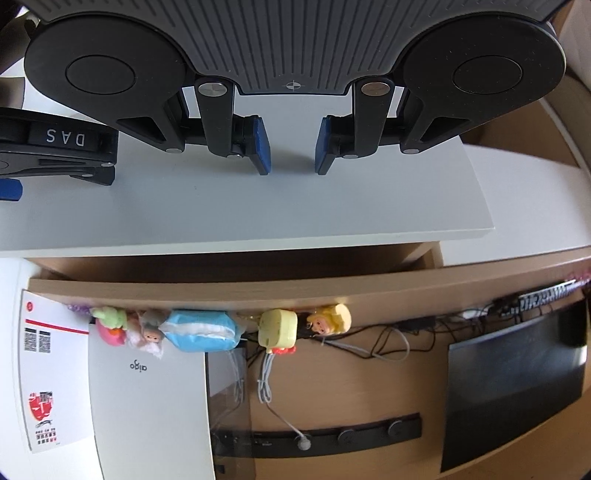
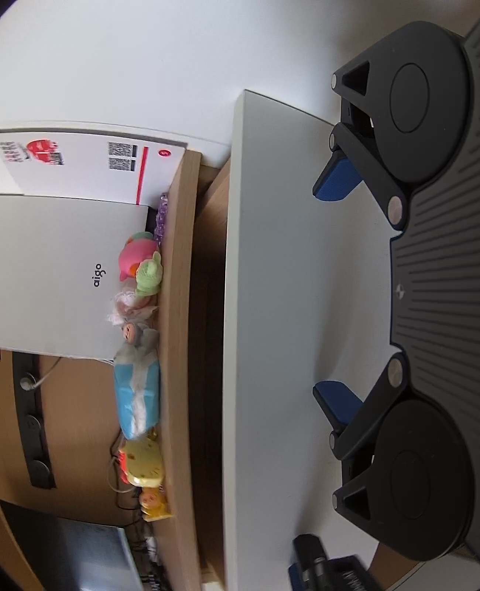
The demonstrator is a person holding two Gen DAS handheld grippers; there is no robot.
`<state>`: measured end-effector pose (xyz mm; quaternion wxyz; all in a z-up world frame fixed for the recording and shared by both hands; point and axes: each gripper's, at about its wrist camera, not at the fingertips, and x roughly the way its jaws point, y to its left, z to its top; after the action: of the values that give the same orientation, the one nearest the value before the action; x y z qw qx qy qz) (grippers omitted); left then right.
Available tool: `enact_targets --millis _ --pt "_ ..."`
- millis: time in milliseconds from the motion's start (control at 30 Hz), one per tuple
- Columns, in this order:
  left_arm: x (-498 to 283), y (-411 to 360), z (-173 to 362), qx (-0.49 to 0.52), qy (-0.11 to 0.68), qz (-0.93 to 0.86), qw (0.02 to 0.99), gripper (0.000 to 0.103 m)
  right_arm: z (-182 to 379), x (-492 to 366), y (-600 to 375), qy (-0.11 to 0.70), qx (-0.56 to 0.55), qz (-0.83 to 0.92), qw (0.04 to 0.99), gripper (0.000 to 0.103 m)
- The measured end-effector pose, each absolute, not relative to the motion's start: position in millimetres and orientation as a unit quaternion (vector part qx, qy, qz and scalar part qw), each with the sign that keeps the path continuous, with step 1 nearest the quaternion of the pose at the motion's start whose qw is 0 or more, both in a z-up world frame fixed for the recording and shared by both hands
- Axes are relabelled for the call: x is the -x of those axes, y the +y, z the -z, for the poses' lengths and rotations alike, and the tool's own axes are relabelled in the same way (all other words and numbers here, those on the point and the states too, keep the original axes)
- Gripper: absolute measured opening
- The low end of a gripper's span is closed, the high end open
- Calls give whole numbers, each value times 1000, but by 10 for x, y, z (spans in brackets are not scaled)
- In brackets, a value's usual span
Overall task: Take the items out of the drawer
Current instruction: 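Push the white drawer front closed with both tools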
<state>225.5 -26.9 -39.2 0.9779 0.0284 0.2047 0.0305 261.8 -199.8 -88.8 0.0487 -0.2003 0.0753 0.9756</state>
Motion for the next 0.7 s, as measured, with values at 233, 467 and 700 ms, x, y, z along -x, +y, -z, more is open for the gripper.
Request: enact_targets --millis 233,467,700 --pt "-2582 -276 416 -25 196 -39 980 31 904 -2309 -1889 100 192 -974 62 103" --pt "-2877 -266 410 -17 200 -39 979 30 944 -2019 -1666 111 197 -970 88 103" --pt "-3083 -323 418 -13 214 -28 976 30 919 -1831 -1700 101 195 -972 79 103"
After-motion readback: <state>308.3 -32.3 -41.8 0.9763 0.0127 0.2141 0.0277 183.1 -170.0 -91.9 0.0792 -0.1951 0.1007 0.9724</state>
